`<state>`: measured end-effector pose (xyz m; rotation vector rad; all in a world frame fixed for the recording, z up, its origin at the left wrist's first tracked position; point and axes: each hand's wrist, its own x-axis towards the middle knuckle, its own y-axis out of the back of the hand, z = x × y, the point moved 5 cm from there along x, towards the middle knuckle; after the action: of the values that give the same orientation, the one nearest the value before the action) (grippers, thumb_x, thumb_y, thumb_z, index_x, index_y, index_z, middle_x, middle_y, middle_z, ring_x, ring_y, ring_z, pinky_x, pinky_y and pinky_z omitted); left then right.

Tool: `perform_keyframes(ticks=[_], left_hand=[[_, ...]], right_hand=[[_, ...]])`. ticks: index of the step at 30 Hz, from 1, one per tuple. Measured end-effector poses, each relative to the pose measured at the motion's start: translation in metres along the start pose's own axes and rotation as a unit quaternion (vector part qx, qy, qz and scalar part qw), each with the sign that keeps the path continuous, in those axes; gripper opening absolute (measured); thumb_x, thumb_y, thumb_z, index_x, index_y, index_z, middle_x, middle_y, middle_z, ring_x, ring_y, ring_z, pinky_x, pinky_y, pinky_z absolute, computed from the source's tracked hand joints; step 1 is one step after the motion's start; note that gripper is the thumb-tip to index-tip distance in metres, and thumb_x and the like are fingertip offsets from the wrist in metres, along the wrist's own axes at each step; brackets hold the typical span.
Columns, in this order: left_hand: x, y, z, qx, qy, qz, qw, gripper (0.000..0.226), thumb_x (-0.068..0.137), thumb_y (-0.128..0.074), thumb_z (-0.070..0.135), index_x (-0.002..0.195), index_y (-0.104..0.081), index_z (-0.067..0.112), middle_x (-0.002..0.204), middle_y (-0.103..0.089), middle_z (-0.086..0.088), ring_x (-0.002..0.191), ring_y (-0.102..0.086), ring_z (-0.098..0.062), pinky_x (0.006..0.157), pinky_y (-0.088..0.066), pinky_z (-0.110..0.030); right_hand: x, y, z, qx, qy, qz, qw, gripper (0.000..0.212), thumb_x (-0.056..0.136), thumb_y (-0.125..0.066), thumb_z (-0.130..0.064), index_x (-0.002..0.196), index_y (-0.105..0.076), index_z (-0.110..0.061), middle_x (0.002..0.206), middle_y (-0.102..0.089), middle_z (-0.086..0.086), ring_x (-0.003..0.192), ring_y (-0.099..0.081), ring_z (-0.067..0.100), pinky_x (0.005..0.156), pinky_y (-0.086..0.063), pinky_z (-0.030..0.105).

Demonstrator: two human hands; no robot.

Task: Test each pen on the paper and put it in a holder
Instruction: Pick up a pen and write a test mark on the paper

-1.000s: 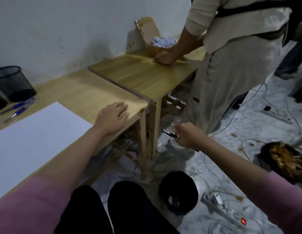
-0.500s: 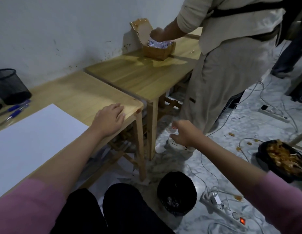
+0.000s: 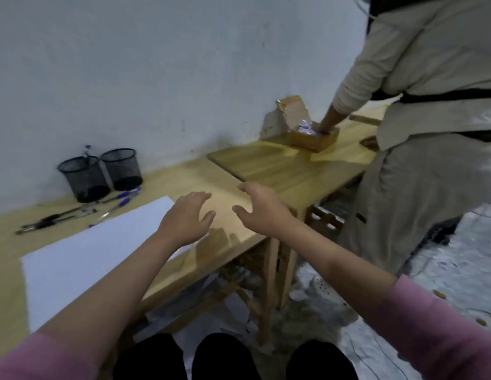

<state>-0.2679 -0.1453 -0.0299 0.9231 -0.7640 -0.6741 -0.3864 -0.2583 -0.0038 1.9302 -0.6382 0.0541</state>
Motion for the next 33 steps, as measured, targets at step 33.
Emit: perform_keyframes(ticks=[33], left_hand=[[-0.225, 0.106, -0.262, 0.114, 0.365, 0.066, 0.922, 0.09, 0.062, -0.006, 0.072, 0.141, -0.028, 0.033, 0.155, -0.019, 0.008, 0.141, -0.018, -0.016, 0.114, -0.013, -0.049]], right_hand=[[0.132, -0.262, -0.266, 0.027, 0.154, -0.157, 0.975, 0.024, 0.092, -0.048, -0.014, 0.111, -0.059, -0.006, 0.115, -0.06, 0.011, 0.112, -0.053, 0.029, 0.084, -0.048, 0.036]])
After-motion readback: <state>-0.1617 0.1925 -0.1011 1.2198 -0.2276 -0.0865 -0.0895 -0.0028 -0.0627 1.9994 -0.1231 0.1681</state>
